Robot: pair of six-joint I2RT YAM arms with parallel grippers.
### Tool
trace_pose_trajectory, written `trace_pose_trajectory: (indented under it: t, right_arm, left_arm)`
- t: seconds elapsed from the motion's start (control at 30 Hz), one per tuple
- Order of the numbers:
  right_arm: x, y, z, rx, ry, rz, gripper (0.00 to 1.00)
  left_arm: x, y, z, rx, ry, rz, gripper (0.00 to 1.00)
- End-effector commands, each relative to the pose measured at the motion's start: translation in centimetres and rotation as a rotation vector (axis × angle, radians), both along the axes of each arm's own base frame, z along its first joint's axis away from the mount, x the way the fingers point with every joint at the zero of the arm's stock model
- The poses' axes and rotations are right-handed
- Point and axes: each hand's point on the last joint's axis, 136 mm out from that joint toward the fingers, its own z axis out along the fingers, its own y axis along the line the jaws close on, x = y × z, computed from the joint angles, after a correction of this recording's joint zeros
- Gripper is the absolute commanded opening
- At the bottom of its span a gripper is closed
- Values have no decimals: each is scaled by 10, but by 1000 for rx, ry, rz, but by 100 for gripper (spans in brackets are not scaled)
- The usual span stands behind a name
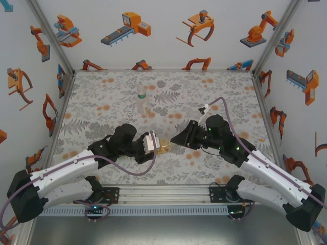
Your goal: Screw on the bottle caps
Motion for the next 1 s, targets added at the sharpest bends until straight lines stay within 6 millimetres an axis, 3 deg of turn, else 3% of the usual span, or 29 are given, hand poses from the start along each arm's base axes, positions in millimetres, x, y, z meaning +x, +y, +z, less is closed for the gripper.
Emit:
trace_pose_trajectory:
  t: [0.0, 0.2, 0.37, 0.47, 0.7, 0.97]
  right_arm:
    - [-6, -3, -14, -28, 90, -24, 3]
    - [-6, -2, -5, -44, 24, 11, 32]
    - [-7, -7, 14, -73, -83, 44, 58]
    - [-8, -11, 28, -81, -142, 53, 66]
    - [-18, -20, 60, -136, -346, 140, 69]
    - [-40, -21, 91, -248, -760, 373, 65]
  left_arm:
    - [6, -21, 45, -160, -113, -37, 0]
    - [0, -22, 44, -159, -110, -69, 0]
    - [-5, -21, 43, -159, -102, -93, 0]
    - [-8, -21, 42, -158, -89, -106, 0]
    - [-18, -21, 39, -150, -47, -146, 0]
    - [-34, -22, 45, -171, -4, -223, 0]
